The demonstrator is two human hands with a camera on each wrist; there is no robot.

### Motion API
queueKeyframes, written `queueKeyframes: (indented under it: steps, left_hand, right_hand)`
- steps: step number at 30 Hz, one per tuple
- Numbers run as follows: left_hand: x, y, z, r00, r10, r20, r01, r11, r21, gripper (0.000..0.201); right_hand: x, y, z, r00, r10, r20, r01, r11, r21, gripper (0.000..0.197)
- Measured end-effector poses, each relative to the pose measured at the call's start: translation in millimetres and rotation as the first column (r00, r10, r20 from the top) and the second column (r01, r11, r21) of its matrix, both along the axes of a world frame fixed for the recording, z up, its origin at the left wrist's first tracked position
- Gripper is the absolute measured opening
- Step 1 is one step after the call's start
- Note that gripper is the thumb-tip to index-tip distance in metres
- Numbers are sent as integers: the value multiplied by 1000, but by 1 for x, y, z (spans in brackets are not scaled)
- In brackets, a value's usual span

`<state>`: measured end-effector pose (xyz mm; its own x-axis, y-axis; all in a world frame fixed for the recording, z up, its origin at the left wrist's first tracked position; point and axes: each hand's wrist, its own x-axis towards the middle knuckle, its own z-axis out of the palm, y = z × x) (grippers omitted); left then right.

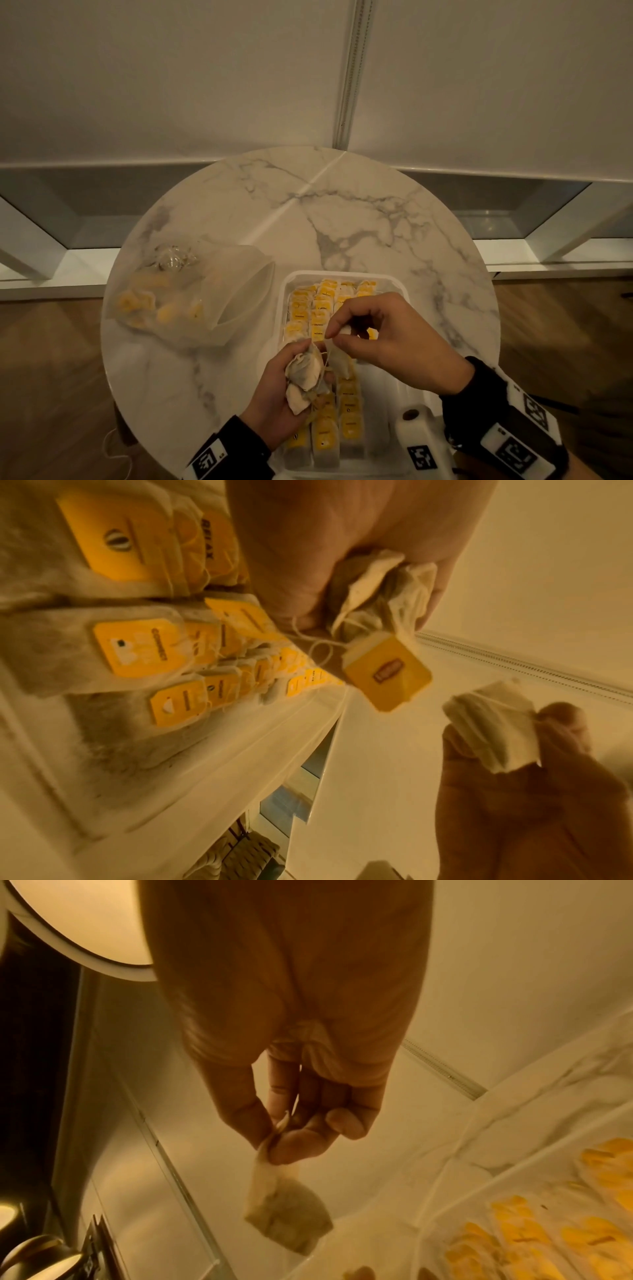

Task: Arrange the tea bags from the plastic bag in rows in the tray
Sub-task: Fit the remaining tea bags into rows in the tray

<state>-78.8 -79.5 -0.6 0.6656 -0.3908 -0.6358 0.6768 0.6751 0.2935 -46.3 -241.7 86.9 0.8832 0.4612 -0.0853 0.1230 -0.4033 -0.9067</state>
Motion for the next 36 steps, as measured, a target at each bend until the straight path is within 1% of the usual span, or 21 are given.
queueKeyframes:
  steps: [2,6,8,11,13,16,18,19,22,23,25,27,32,34,36]
  left_hand:
    - [-1,-1,-2,1000,-9,5,9,1000,-17,38]
    - [-1,-2,-6,999,-37,-10,37,999,12,29]
    - [-1,-1,-7,998,-61,-16,61,998,17,26]
    - [-1,0,-8,994,-110,11,110,994,14,22]
    - [-1,0,-9,990,-140,22,140,990,16,25]
    - [0,2,-13,982,-185,25,185,983,4,31]
    - [0,3,-13,978,-206,9,206,978,-15,33]
    - [0,2,-12,981,-195,9,195,980,-24,31]
    - [0,3,-12,986,-162,36,163,986,-45,26]
    - [0,4,-14,986,-163,45,166,985,-55,29]
    - [0,6,-16,985,-161,65,166,983,-82,45]
    - [0,8,-16,987,-143,67,150,982,-111,52]
    - [2,14,-11,994,-82,75,94,982,-162,52]
    - [2,17,-10,995,-73,74,85,982,-168,51]
    - [2,18,-12,995,-70,74,81,982,-169,50]
  right_hand:
    - [-1,0,7,1000,-1,4,0,1000,12,14]
    - [-2,-3,21,999,-22,49,22,1000,2,20]
    - [-1,-9,29,996,-10,88,14,999,-38,23]
    - [3,-20,40,993,65,99,-53,991,-124,27]
    - [7,-28,43,984,95,152,-62,976,-209,28]
    - [13,-39,44,965,108,239,-17,936,-352,28]
    - [17,-45,43,959,117,260,9,899,-437,22]
    - [19,-49,43,958,114,265,25,882,-471,18]
    - [23,-60,40,941,95,324,91,853,-513,11]
    - [24,-63,38,928,99,359,115,840,-530,10]
    - [26,-69,33,904,117,411,158,803,-575,9]
    - [27,-73,25,911,118,395,166,772,-613,8]
    - [29,-77,0,941,182,287,62,739,-671,8]
    - [30,-76,-12,965,182,188,1,714,-700,6]
    - [29,-72,-23,978,197,72,-85,686,-723,9]
